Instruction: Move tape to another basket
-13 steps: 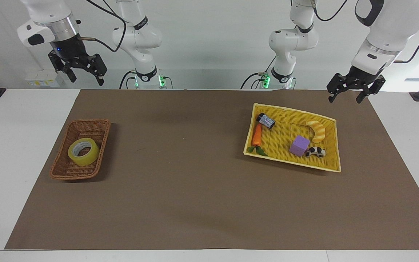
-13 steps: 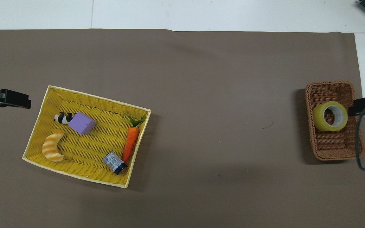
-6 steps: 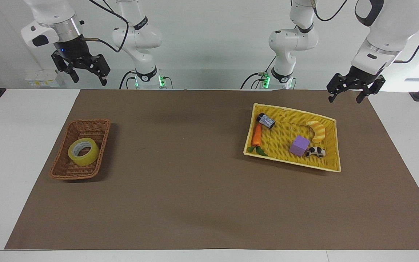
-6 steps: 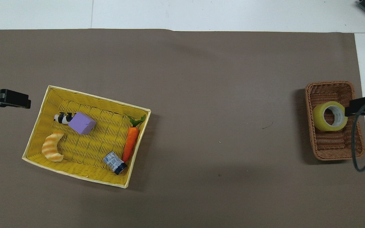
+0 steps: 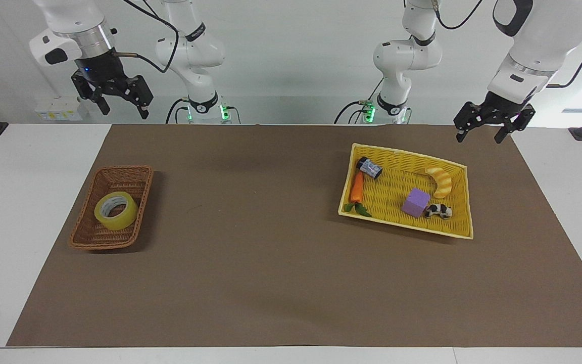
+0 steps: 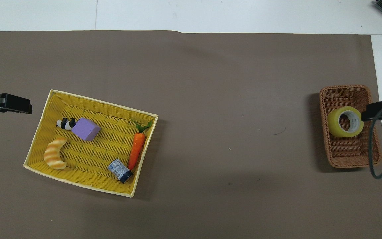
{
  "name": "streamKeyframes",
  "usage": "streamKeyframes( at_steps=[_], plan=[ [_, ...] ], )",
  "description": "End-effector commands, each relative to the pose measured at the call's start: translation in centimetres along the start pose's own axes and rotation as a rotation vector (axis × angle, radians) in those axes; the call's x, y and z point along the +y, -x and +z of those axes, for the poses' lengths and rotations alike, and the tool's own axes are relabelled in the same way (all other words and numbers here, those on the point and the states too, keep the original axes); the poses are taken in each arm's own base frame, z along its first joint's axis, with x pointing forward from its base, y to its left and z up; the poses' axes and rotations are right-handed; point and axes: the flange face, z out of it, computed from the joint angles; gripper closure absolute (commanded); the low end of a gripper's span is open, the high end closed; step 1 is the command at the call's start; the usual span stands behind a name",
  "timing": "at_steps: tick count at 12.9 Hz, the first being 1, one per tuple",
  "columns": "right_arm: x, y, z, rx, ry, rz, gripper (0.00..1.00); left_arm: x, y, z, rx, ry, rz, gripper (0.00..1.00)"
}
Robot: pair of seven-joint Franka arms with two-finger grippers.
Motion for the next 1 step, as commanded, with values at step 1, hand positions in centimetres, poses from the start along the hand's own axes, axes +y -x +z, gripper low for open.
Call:
streamKeyframes(
  at_steps=[1],
  plan=[
    [0.19, -0.18, -0.22, -0.003, -0.012, -0.011, 0.0, -0.13, 0.38, -0.59, -0.006, 0.012, -0.012, 0.0]
  ],
)
